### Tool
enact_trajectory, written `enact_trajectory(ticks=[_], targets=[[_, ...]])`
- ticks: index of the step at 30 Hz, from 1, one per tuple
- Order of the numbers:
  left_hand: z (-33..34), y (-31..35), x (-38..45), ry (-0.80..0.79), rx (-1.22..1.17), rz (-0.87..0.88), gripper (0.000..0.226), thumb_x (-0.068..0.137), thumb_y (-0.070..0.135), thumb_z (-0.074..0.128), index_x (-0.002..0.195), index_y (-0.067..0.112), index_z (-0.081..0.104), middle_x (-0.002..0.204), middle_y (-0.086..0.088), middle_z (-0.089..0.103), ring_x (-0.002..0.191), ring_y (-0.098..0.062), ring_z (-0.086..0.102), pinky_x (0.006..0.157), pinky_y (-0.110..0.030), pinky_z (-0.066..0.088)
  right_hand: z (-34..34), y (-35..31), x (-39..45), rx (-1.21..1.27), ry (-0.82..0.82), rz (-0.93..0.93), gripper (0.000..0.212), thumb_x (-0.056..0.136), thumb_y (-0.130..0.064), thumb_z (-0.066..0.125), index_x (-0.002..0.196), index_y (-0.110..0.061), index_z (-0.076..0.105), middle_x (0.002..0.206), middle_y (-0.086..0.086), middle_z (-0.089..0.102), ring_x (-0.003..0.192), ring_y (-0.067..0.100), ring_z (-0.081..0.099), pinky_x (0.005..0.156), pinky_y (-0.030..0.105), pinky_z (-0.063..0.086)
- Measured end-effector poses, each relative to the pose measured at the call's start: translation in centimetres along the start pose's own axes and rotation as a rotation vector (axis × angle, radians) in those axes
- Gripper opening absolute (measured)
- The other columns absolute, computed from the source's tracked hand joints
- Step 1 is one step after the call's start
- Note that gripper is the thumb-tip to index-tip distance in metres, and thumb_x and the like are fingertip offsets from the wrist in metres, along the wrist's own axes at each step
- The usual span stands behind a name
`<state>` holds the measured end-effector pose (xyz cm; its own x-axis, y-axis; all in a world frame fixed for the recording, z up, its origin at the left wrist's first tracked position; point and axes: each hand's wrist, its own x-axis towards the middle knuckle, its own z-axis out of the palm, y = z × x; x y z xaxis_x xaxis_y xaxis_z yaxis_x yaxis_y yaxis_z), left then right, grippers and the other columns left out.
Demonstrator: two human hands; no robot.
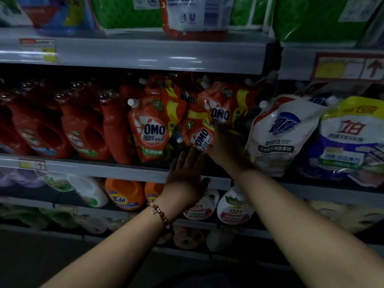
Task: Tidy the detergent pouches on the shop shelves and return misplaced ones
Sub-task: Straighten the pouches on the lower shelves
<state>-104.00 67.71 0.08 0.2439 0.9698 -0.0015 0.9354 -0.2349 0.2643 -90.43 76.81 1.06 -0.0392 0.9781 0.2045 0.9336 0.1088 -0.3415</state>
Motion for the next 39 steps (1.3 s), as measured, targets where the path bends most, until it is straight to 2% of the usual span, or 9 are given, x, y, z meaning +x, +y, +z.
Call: enact_trajectory(ticks=[10,17,20,23,29,32,34,36,39], targets=[[1.3,-0.5,-1.9,0.158,0.000,0.015,0.076,0.098,0.047,0.050,0.159,0.027,0.009,0.167,-0.004,-0.001,0.153,-0.029,0.000,0.124,-0.045,0.010,2.2,-1.5,1.8,-0.445,-0.107,0.012,0.029,0.101,-0.020,0.047,0.121,-0.003,0.061,0.120,0.016,0.064,0.111,0.032,0.062,0.087,0.039,0.051],[2.0,-0.3,-2.4,0.135,-0.259,-0.106,0.076,0.096,0.047,0.054,0.159,0.028,0.014,0.166,0.000,0.014,0.151,-0.025,0.016,0.120,-0.039,0.024,0.5,1.0,1.6,-0.027,0.045,0.070,0.021,0.093,-0.028,0.055,0.096,-0.012,0.069,0.095,0.008,0.069,0.090,0.029,0.067,0.071,0.032,0.053],[1.9,0.7,-1.3,0.121,-0.663,-0.202,0.067,0.095,0.041,0.060,0.153,0.034,0.028,0.143,0.014,0.046,0.134,-0.016,0.045,0.099,-0.028,0.043,-0.2,1.9,0.3,0.183,0.040,0.075,0.024,0.092,-0.033,0.053,0.084,-0.014,0.066,0.082,0.002,0.067,0.077,0.022,0.066,0.065,0.031,0.053],[2.1,1.8,-0.1,0.116,-0.976,-0.173,0.052,0.097,0.026,0.061,0.143,0.037,0.039,0.114,0.029,0.055,0.110,-0.005,0.059,0.077,-0.013,0.047,-1.8,2.1,-1.0,0.338,0.039,0.066,0.038,0.096,-0.044,0.051,0.075,-0.015,0.064,0.070,-0.002,0.062,0.063,0.013,0.059,0.054,0.021,0.036],[2.2,2.3,1.7,-0.024,-1.418,-0.325,0.056,0.095,0.042,0.063,0.144,0.040,0.037,0.135,0.010,0.053,0.100,-0.008,0.054,0.077,-0.034,0.054,-2.8,1.8,-2.8,0.470,0.045,0.040,0.041,0.094,-0.040,0.059,0.060,-0.017,0.053,0.056,-0.005,0.050,0.053,0.010,0.045,0.052,0.025,0.029],[2.2,2.9,2.5,-0.051,-1.497,-0.340,0.058,0.094,0.039,0.065,0.144,0.042,0.036,0.133,0.008,0.055,0.103,-0.013,0.057,0.067,-0.033,0.056,-2.7,2.3,-3.5,0.580,0.060,0.055,0.038,0.092,-0.040,0.060,0.069,-0.011,0.061,0.064,0.005,0.060,0.060,0.021,0.056,0.057,0.025,0.035],[2.4,3.3,3.2,-0.026,-1.530,-0.309,0.060,0.094,0.034,0.066,0.145,0.043,0.035,0.134,0.006,0.059,0.106,-0.018,0.062,0.061,-0.032,0.057,-2.9,2.7,-3.9,0.631,0.071,0.070,0.035,0.093,-0.040,0.059,0.069,-0.015,0.059,0.063,-0.001,0.058,0.059,0.014,0.055,0.054,0.022,0.033],[2.7,3.5,4.1,0.051,-1.553,-0.229,0.057,0.096,0.023,0.065,0.145,0.039,0.039,0.132,0.000,0.063,0.111,-0.025,0.065,0.065,-0.031,0.059,-3.0,2.7,-4.2,0.635,0.082,0.095,0.033,0.095,-0.040,0.058,0.074,-0.016,0.061,0.064,-0.004,0.057,0.058,0.010,0.053,0.053,0.022,0.032],[2.4,3.3,4.8,0.187,-1.473,-0.071,0.060,0.095,0.013,0.063,0.148,0.029,0.039,0.133,-0.003,0.063,0.120,-0.021,0.062,0.090,-0.036,0.057,-2.9,2.8,-4.5,0.737,0.120,0.140,0.039,0.092,-0.048,0.058,0.080,-0.012,0.063,0.073,0.006,0.065,0.066,0.021,0.063,0.059,0.029,0.044]])
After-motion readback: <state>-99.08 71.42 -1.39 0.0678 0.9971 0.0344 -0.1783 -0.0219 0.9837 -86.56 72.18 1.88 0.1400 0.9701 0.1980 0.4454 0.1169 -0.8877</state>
